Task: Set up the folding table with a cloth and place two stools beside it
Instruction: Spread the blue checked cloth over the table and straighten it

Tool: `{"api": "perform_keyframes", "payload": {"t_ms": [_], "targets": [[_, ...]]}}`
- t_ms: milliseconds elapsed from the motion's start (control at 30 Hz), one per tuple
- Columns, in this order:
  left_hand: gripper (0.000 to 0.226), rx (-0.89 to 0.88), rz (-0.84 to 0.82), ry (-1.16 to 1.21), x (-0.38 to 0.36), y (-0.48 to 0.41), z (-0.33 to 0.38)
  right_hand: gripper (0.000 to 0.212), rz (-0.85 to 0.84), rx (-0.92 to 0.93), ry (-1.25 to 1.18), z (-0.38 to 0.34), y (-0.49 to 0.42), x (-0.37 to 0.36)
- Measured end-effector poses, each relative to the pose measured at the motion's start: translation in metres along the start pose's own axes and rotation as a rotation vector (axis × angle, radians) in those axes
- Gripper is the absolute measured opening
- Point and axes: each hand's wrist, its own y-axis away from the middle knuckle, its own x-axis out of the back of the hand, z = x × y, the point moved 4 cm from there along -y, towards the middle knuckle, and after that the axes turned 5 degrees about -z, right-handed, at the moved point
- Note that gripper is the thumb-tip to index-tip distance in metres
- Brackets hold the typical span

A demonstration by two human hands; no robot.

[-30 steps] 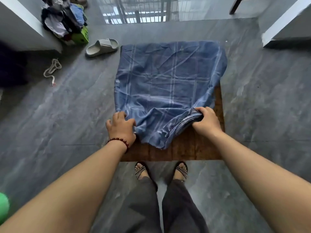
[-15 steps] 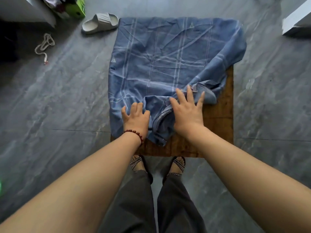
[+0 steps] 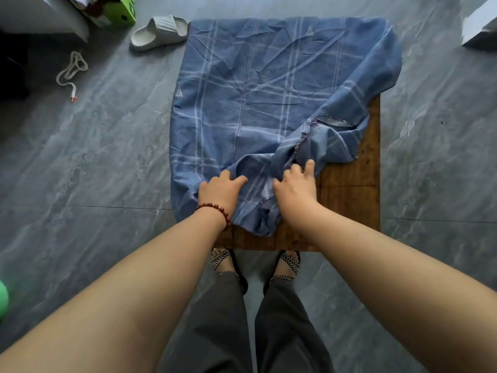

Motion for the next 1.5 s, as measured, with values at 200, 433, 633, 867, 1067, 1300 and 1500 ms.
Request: {"api": "perform_keyframes", "payload": {"t_ms": [200, 433, 633, 867, 1067, 1300, 1500], "targets": [[0.033, 0.049, -0.043, -0.096, -0.011, -0.002, 0.011, 0.04, 0.136, 0.136, 0.05, -0.013, -0.001, -0.002], [0.024, -0.043, -0.062, -0.012, -0.013, -0.005, 0.013, 0.047, 0.204, 0.491, 0.01, -0.031, -0.006, -0.018], [0.025, -0.003, -0.073, 0.016, -0.016, -0.002, 0.002, 0.028, 0.116, 0.257, -0.15, -0.01, -0.007, -0.039], [0.021, 0.036, -0.156, -0.017, -0.034, 0.009, -0.01, 0.037, -0.108, -0.125, -0.426, 0.038, 0.009, -0.094], [0.018, 0.016, -0.122, 0.039, -0.037, 0.01, -0.015, 0.005, 0.052, -0.175, -0.953, 0.07, 0.02, -0.11], [0.019, 0.065, -0.089, 0.121, -0.032, 0.004, -0.023, 0.012, 0.158, -0.236, -1.252, 0.086, 0.009, -0.1], [0.018, 0.048, -0.153, 0.108, -0.036, 0.005, -0.019, 0.026, -0.079, -0.188, -1.028, 0.08, 0.013, -0.109]]}}
